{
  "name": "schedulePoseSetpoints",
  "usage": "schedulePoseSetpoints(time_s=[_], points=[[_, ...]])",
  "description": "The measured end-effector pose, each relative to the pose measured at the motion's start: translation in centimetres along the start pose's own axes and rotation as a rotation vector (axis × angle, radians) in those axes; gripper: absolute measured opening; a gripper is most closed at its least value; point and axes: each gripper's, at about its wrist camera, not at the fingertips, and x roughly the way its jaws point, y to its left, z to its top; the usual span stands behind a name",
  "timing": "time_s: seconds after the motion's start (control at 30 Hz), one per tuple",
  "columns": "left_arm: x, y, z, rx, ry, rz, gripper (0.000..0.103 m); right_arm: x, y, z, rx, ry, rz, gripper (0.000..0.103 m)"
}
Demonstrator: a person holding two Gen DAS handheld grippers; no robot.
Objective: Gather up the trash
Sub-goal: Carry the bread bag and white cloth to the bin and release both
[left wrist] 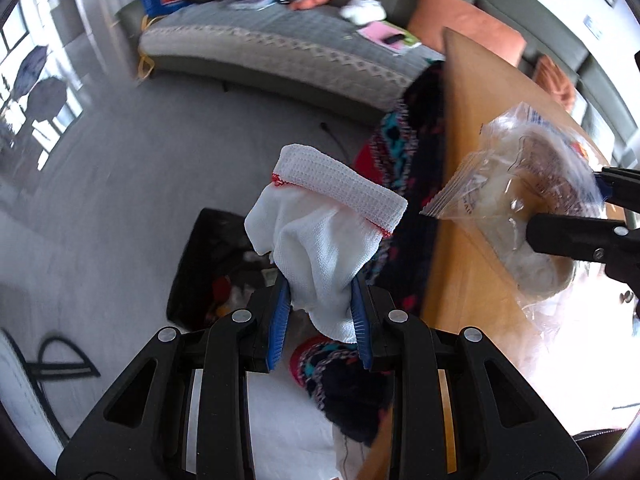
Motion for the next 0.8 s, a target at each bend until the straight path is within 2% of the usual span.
schedulePoseSetpoints(time_s=[0.3, 0.5, 0.57, 0.6, 0.67, 0.8], points=[[-0.4, 6.5, -1.6, -0.119, 0.022, 0.069, 0.028, 3.5, 5.4, 2.7, -0.079, 0.043, 0.028, 0.069], [-0.4, 9.8, -1.7, -0.174, 0.034, 0.135, 0.030, 6.5, 8.8, 5.7, -0.119, 0.086, 0.046, 0.070], [-0.6, 11.0, -1.5, -0.195, 0.039, 0.172, 0.060, 7.2, 9.8, 6.8, -0.140, 0.079, 0.016, 0.073], [-0.7, 11.4, -1.3, -0.204, 0.045, 0.217, 0.096, 7.4, 10.5, 7.5, -0.157, 0.058, -0.012, 0.073], [-1.2, 11.9, -0.8, -0.212, 0.014, 0.283, 0.097, 7.3, 11.1, 8.0, -0.172, 0.038, -0.026, 0.073], [-2.0, 13.3, -0.8, -0.254, 0.000, 0.267, 0.097, 7.4, 11.4, 8.1, -0.176, 0.039, 0.001, 0.073]])
